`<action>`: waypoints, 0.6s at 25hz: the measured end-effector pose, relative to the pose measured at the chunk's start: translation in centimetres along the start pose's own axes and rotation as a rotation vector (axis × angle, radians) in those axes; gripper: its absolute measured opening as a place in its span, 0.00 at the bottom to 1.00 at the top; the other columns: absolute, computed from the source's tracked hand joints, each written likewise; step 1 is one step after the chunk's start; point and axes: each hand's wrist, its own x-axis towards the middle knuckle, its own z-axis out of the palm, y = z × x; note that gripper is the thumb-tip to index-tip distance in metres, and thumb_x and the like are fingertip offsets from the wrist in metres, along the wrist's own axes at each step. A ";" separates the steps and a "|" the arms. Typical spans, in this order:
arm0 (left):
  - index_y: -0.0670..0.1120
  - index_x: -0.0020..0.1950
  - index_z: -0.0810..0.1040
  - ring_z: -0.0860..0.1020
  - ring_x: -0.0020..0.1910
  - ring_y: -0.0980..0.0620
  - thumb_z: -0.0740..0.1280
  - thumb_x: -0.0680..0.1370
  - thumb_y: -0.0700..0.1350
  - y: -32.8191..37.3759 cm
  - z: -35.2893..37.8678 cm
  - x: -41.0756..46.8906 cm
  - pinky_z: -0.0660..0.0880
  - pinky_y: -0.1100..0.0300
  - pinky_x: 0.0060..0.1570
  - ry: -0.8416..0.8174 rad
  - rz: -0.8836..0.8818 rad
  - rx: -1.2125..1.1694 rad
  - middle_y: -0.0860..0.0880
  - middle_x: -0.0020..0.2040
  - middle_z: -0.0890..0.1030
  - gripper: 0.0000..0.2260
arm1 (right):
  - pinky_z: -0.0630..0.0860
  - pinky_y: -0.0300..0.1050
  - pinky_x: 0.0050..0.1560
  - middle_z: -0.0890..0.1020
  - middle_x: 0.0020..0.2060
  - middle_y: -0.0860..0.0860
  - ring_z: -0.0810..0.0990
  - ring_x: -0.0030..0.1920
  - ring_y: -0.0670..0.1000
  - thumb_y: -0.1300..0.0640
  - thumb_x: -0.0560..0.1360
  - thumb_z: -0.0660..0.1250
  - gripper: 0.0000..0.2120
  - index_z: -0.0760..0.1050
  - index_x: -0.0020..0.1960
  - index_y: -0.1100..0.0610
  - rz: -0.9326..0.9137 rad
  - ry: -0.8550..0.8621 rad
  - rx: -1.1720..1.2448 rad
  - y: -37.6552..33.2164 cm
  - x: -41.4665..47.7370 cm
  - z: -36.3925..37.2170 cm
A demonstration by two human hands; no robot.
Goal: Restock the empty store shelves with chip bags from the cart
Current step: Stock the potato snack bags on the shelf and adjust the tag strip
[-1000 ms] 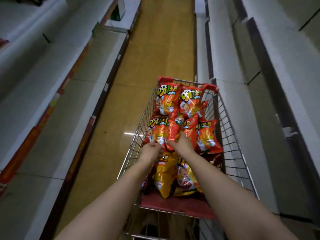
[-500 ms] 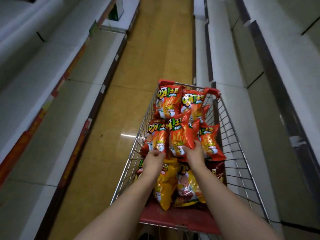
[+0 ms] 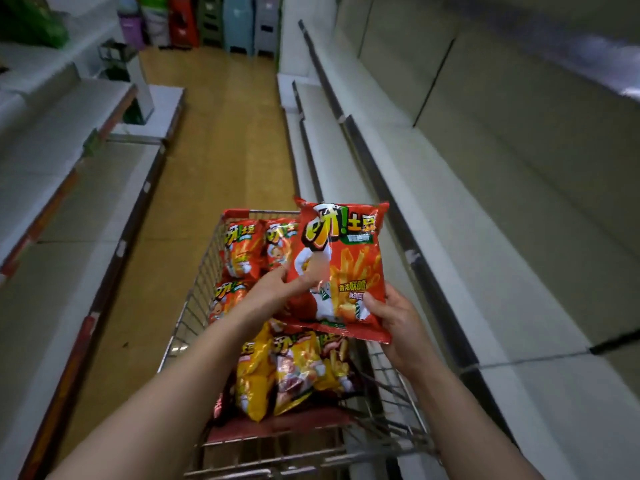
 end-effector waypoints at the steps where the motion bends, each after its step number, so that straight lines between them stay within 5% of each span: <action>1: 0.50 0.65 0.72 0.78 0.57 0.52 0.71 0.68 0.61 1.3 0.7 -1.5 0.73 0.57 0.58 -0.066 0.031 0.030 0.50 0.59 0.79 0.29 | 0.79 0.56 0.52 0.81 0.53 0.61 0.81 0.52 0.62 0.59 0.69 0.69 0.21 0.72 0.61 0.61 -0.010 -0.011 -0.015 -1.0 -1.7 -0.5; 6: 0.52 0.53 0.76 0.83 0.44 0.56 0.78 0.63 0.52 5.6 4.6 -9.6 0.76 0.67 0.42 -0.118 0.248 -0.057 0.55 0.44 0.85 0.22 | 0.76 0.56 0.57 0.81 0.55 0.57 0.81 0.55 0.58 0.52 0.69 0.69 0.24 0.71 0.63 0.57 -0.141 -0.017 -0.136 -6.0 -10.9 -1.6; 9: 0.52 0.51 0.76 0.83 0.40 0.59 0.75 0.66 0.46 7.2 6.1 -14.1 0.76 0.68 0.41 -0.172 0.341 -0.061 0.57 0.40 0.85 0.16 | 0.77 0.49 0.49 0.82 0.50 0.53 0.82 0.49 0.51 0.42 0.66 0.68 0.32 0.69 0.63 0.58 -0.281 0.091 -0.178 -10.6 -16.3 -1.3; 15: 0.53 0.54 0.76 0.84 0.47 0.51 0.81 0.60 0.46 10.4 9.7 -21.9 0.79 0.60 0.49 -0.324 0.488 -0.015 0.52 0.47 0.85 0.26 | 0.74 0.41 0.37 0.83 0.34 0.47 0.81 0.36 0.45 0.49 0.75 0.64 0.09 0.77 0.46 0.55 -0.567 0.291 -0.173 -17.7 -26.0 0.0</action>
